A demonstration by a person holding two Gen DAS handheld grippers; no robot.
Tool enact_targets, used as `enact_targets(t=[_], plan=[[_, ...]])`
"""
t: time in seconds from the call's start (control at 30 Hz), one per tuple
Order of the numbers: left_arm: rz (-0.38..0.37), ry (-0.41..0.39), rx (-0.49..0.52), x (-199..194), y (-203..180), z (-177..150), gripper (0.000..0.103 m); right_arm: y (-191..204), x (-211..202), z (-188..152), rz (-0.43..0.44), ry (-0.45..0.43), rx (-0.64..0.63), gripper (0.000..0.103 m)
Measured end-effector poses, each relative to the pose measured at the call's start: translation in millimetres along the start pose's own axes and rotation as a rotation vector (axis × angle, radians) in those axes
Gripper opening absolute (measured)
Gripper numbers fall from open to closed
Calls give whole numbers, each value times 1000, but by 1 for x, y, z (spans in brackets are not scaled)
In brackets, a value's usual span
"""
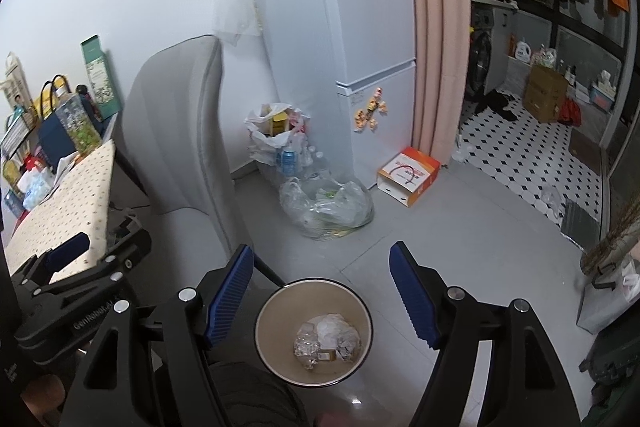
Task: Collect trash
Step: 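Open the left tool to drop the brown YTO box into the bin, then move both open tools back over the table toward the red packet and blue tissue pack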
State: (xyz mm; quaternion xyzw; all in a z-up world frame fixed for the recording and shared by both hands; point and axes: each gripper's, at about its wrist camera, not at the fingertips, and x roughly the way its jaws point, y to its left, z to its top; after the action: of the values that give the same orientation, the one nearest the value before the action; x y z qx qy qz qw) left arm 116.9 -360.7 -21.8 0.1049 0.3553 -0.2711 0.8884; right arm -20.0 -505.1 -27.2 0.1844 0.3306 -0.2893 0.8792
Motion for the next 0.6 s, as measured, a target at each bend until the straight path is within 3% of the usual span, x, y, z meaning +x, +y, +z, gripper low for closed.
enact_targets(t=[0.6], plan=[[144, -116, -208, -82, 136, -22, 96, 131, -51, -11, 123, -73, -208, 86]])
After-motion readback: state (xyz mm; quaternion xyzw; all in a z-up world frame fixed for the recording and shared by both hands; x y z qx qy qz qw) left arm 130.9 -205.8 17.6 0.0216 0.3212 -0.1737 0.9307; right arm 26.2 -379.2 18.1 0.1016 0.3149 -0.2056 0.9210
